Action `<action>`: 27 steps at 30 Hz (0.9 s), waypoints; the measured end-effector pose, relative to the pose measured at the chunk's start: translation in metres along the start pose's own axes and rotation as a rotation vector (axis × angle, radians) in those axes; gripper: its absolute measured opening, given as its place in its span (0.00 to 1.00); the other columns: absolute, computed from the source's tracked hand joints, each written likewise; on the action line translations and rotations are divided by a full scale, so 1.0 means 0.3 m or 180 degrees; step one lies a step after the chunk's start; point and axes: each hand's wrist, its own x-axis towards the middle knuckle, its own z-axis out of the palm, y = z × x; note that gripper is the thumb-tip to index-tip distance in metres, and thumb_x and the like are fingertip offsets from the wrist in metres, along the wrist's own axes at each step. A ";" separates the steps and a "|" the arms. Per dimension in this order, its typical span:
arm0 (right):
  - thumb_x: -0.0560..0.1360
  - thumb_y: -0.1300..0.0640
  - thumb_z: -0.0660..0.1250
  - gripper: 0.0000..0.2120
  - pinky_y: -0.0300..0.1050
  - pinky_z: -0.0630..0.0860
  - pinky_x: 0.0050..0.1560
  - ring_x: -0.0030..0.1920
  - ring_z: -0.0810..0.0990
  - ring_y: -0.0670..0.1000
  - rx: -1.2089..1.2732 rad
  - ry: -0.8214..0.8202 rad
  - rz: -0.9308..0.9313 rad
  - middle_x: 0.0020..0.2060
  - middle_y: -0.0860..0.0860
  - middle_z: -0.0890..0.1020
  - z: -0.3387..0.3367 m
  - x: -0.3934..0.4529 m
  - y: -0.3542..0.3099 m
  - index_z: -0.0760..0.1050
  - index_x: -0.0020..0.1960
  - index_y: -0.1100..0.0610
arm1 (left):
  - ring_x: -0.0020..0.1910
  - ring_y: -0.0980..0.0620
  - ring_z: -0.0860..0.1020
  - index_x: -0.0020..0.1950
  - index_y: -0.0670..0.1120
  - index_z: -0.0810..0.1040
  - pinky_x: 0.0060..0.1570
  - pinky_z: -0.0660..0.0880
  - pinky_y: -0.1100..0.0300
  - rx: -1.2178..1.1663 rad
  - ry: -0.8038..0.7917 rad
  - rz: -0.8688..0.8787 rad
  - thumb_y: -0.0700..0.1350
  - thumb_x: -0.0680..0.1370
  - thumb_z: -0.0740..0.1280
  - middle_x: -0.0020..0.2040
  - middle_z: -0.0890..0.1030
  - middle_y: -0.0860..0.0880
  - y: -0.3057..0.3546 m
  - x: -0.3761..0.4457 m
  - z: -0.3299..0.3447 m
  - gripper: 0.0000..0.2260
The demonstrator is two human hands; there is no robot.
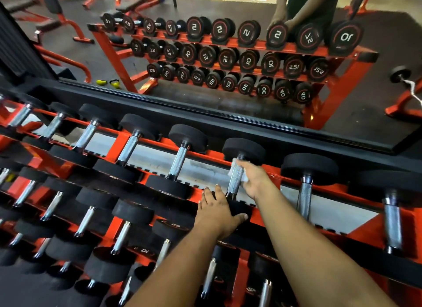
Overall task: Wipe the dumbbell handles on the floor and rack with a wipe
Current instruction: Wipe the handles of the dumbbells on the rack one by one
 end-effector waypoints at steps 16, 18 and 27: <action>0.73 0.52 0.77 0.11 0.52 0.81 0.53 0.40 0.83 0.54 -0.0609 0.0078 0.0325 0.35 0.54 0.84 0.047 0.021 -0.031 0.82 0.45 0.60 | 0.82 0.38 0.43 0.82 0.45 0.36 0.80 0.47 0.45 -0.0010 -0.0050 -0.0022 0.70 0.74 0.66 0.82 0.40 0.36 -0.002 0.000 -0.005 0.54; 0.73 0.52 0.76 0.12 0.52 0.81 0.53 0.41 0.82 0.55 -0.0409 0.0116 0.0180 0.39 0.56 0.84 0.055 0.025 -0.029 0.82 0.47 0.61 | 0.82 0.38 0.43 0.82 0.45 0.36 0.80 0.46 0.45 -0.0028 -0.0064 -0.0015 0.70 0.74 0.67 0.82 0.40 0.36 -0.004 0.003 -0.005 0.54; 0.75 0.45 0.72 0.24 0.58 0.78 0.63 0.53 0.84 0.58 -0.0386 -0.0262 0.0329 0.51 0.59 0.85 -0.005 -0.030 0.002 0.78 0.62 0.61 | 0.82 0.38 0.44 0.82 0.45 0.37 0.80 0.47 0.45 -0.0025 0.0008 -0.0011 0.70 0.73 0.67 0.82 0.41 0.35 0.000 0.002 -0.001 0.54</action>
